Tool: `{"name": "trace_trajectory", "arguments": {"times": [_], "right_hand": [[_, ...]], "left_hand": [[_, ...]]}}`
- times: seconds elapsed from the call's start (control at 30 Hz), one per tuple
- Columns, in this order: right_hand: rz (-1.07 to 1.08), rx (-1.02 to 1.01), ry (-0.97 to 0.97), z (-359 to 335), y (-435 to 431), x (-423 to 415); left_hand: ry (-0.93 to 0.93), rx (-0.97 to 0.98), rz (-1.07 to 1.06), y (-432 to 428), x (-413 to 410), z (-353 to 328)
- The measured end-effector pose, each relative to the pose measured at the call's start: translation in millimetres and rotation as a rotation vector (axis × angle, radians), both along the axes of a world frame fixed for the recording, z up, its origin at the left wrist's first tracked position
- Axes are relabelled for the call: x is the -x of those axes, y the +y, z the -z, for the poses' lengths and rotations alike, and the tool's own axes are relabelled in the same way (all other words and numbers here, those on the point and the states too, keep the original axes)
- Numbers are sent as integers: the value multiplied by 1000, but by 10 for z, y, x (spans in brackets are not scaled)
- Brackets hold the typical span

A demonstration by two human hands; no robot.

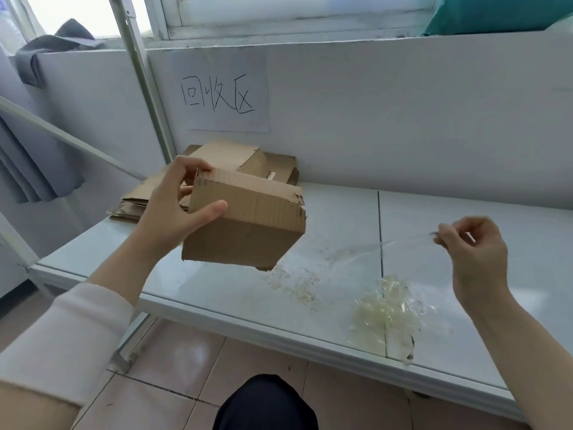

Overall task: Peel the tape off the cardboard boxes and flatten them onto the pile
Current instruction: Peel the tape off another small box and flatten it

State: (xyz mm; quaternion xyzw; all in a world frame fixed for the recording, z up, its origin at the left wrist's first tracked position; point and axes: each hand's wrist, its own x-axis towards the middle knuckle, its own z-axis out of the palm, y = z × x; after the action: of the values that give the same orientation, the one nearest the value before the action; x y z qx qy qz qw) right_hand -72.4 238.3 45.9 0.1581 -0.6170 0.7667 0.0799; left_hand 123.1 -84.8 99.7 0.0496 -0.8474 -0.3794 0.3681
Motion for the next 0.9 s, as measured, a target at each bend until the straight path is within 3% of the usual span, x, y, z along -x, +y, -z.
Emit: {"name": "trace_trajectory", "arguments": {"times": [0.1,0.2,0.27,0.37,0.47,0.77,0.9], "right_hand": [[119,-152,53,-19,83,66],[162,-298,286,-74,106,-12],[104,-431,481,-54,88,-132],[-46,-795,671,276,46,-269],[-161,-1031,625,629,82,-380],[34,-1103,469,606,256,-460],[133,-852,502,331,261,-474]], "left_hand": [[39,-19,-70,56,67,70],[78,-2,-135,168,175,106],[95,-10,-153,275,265,139],[99,-5,-180,471,391,230],[91,-3,-201,685,472,294],[148,-28,-119,927,435,422],[176,-33,-38,912,373,436]]}}
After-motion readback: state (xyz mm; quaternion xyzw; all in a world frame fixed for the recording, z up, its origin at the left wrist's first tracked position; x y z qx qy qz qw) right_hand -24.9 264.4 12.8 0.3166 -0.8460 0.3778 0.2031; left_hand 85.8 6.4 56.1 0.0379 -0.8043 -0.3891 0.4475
